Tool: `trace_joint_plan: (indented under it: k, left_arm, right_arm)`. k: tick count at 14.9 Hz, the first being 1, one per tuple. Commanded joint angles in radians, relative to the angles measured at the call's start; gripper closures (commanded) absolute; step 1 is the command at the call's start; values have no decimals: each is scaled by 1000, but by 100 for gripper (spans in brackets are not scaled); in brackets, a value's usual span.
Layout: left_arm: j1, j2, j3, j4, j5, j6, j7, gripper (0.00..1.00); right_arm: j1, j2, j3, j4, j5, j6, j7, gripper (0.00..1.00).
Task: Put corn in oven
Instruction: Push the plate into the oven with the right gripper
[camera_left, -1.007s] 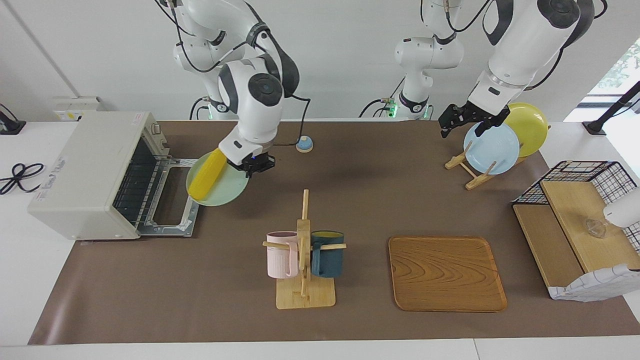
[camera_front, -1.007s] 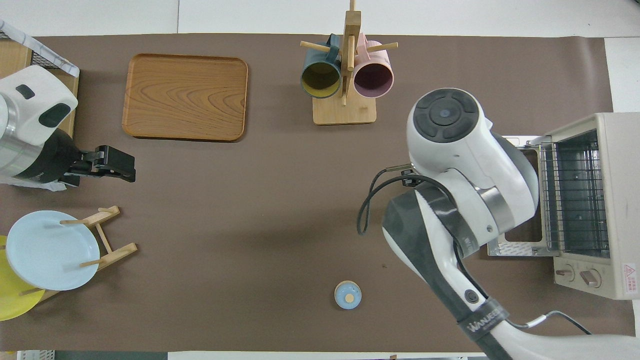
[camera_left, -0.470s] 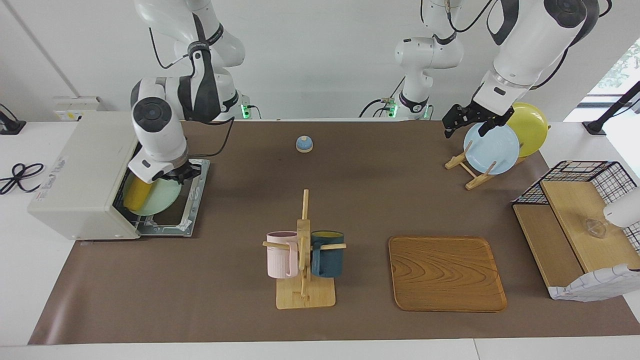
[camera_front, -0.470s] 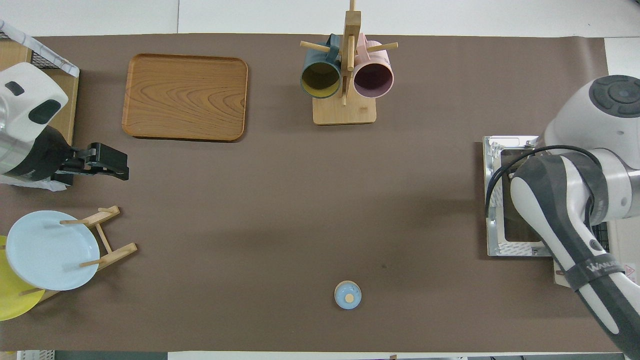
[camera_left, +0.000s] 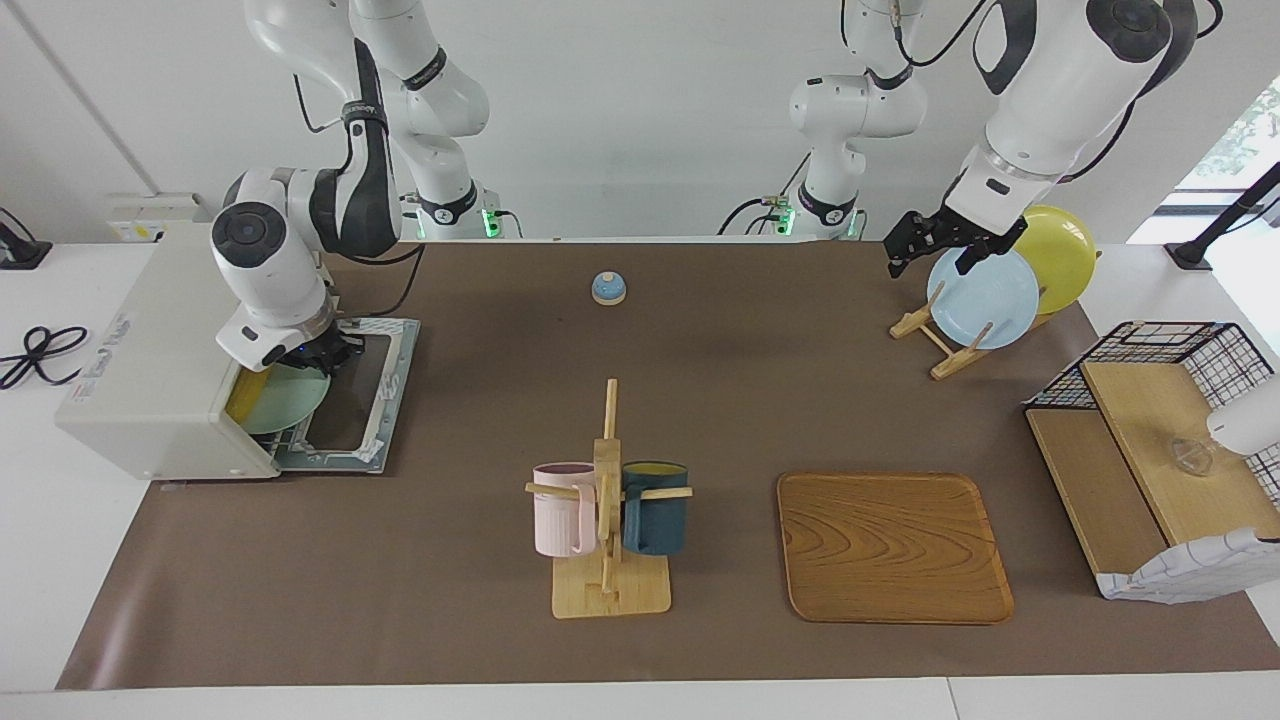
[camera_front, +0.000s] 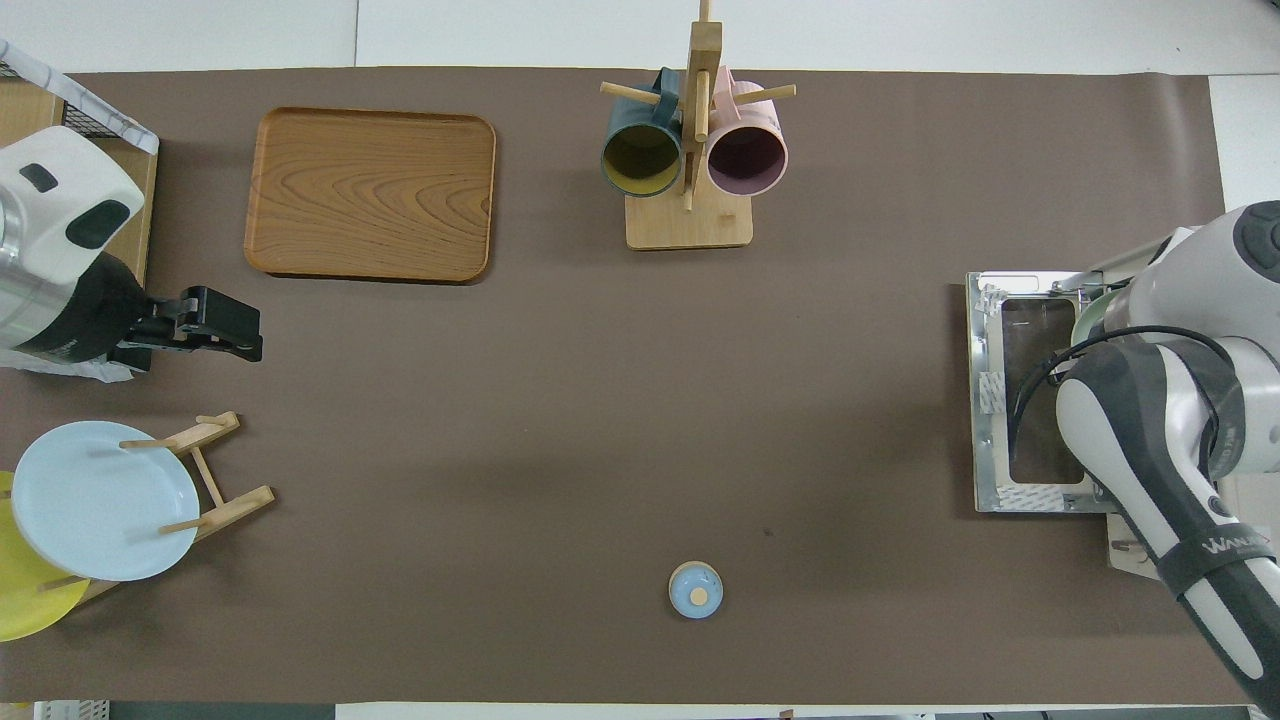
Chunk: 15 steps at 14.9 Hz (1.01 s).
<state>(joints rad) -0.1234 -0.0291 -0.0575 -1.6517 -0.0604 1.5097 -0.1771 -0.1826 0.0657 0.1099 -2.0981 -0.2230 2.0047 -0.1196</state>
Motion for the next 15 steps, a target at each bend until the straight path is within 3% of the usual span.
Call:
trace_joint_plan:
  k: [1,6,9,13,14,15]
  left_arm:
    - [11,8,-12,27,14,-37,11,0]
    - [7,11,-13,33,19,-40,10,0]
    - [8,11,-13,33,17,-40,10,0]
    - [13,-3,-8,24,16,-28,10,0]
    - [13,-3,-8,21,16,-25,8,0]
    - [13,-3,-8,21,16,-23,8,0]
  right_arm:
    - [-15,-29,14,-48,1,25,18,96]
    - [-8,-27,14,-36,37,11,15,79]
    - [5,-23,17,24,42,-50,15,74]
    - [100,-6,16,159,66,-162,29,70]
    - [115,-3,16,156,77,-144,56,72]
    - [127,-4,17,142,80,-117,99,79]
